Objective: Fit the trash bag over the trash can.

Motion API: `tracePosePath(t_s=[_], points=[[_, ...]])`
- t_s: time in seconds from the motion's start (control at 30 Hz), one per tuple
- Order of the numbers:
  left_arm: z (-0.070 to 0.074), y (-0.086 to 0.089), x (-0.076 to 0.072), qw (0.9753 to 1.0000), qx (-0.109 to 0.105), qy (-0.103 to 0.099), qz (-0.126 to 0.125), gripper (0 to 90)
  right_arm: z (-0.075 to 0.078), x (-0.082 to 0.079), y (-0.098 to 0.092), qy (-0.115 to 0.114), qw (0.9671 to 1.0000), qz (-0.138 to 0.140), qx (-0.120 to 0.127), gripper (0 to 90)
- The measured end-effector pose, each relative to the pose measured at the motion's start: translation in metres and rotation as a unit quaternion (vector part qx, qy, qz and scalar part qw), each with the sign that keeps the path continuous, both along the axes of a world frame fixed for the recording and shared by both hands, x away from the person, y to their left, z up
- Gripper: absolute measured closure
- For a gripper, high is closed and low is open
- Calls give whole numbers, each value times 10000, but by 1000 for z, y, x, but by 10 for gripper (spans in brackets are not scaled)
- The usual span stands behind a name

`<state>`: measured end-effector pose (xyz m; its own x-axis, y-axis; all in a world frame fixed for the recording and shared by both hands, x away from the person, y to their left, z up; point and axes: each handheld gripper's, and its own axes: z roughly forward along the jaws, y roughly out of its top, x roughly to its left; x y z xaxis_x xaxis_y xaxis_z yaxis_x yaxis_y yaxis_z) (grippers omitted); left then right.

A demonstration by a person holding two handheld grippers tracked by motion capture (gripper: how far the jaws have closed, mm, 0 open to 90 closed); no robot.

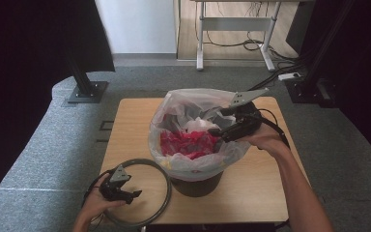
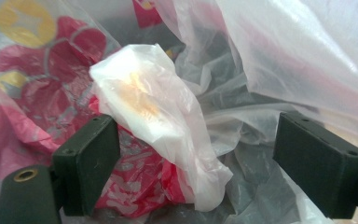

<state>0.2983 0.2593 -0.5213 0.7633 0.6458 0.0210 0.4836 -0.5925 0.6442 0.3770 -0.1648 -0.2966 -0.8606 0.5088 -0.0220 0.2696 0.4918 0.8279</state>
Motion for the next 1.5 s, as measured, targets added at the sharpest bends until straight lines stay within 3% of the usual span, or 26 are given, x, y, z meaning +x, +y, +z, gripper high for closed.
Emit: tracePosePath(t_s=[0.2,0.5,0.77,0.97,1.07,1.5], points=[[0,-1,0,10000,-15,-5,0,243,9,-1,-3,-216,9988,437,-14,205],[0,-1,0,10000,-9,20,-28,243,22,-2,6,-478,9958,779,-49,299],[0,-1,0,10000,-13,11,-25,242,20,2,24,-387,9933,1012,-414,383],[0,-1,0,10000,-16,6,-29,243,13,5,36,-236,9882,1266,-834,711],[0,-1,0,10000,-4,13,-38,243,9,7,41,-177,9866,1275,-1005,794],[-1,-2,0,10000,13,40,-42,244,-9,17,62,20,9791,1244,-1606,829]])
